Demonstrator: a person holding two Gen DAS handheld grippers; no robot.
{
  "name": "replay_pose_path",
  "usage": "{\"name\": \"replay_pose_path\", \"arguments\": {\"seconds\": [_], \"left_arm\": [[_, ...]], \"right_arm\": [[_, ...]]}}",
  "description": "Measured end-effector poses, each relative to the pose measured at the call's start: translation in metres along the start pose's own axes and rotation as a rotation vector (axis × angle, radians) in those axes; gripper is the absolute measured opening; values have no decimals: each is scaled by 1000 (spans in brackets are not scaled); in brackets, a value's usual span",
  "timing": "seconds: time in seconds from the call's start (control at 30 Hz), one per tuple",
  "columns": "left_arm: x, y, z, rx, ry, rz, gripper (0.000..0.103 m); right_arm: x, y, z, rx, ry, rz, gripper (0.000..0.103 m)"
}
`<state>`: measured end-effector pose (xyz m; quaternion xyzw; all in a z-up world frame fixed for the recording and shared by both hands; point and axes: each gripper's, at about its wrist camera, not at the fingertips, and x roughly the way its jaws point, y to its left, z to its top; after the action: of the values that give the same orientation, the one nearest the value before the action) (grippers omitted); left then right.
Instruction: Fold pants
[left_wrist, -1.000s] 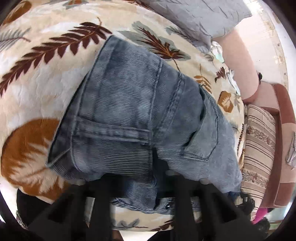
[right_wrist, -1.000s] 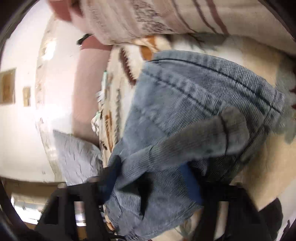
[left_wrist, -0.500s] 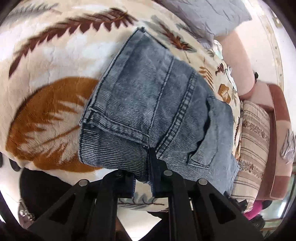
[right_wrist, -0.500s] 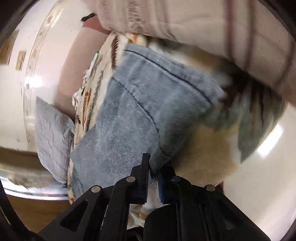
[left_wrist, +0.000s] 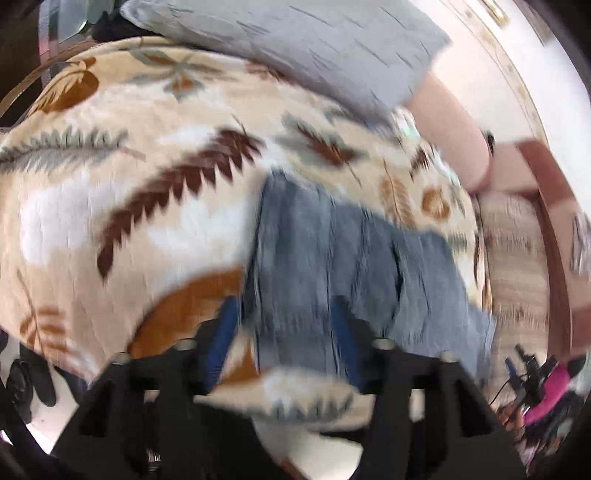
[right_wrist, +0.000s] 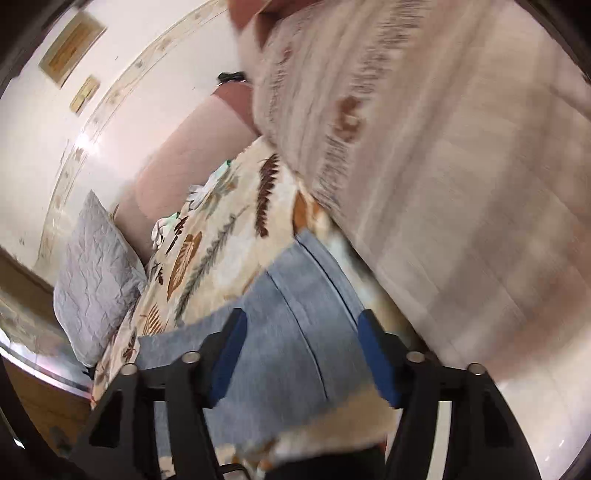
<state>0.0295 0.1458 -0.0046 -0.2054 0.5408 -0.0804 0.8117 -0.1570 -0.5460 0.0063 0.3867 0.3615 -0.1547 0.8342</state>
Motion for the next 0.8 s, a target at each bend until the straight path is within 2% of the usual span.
{"name": "replay_pose_path", "arguments": {"seconds": [0.1, 0.23, 0.27, 0.3, 0.33, 0.4, 0.43, 0.5, 0.53, 0.6, 0.63, 0.67, 0.73, 0.8], "left_arm": [[27, 6, 29, -59, 51, -10, 57], [69, 5, 44, -112, 157, -48, 56], [73, 2, 44, -110, 168, -42, 52], [76, -3, 45, -102, 168, -41, 43], [76, -8, 45, -90, 165, -43, 24], [72, -16, 45, -69, 142, -36, 21], [70, -18, 46, -62, 128, -23, 21], [72, -17, 48, -59, 118, 16, 21], [74, -14, 49, -63, 121, 28, 21], [77, -7, 50, -82, 135, 45, 21], [76, -4, 49, -86, 138, 43, 21], [73, -1, 49, -86, 137, 36, 21], [63, 3, 49, -76, 120, 27, 21], [54, 6, 53, -68, 92, 11, 22]], "right_arm": [[42, 7, 25, -43, 32, -40, 65], [97, 17, 42, -127, 70, -190, 65], [109, 18, 43, -149, 94, -208, 60], [117, 21, 43, -178, 113, -222, 28], [124, 31, 44, -245, 130, -246, 14], [118, 46, 49, -321, 96, -255, 14], [107, 55, 57, -328, 38, -224, 14], [100, 57, 67, -299, -18, -209, 14], [110, 55, 69, -298, 4, -229, 14], [140, 47, 66, -324, 85, -328, 17], [149, 44, 62, -325, 116, -355, 19], [149, 42, 60, -310, 111, -362, 23], [131, 45, 60, -261, 58, -342, 32], [106, 58, 60, -242, -12, -295, 46]]}}
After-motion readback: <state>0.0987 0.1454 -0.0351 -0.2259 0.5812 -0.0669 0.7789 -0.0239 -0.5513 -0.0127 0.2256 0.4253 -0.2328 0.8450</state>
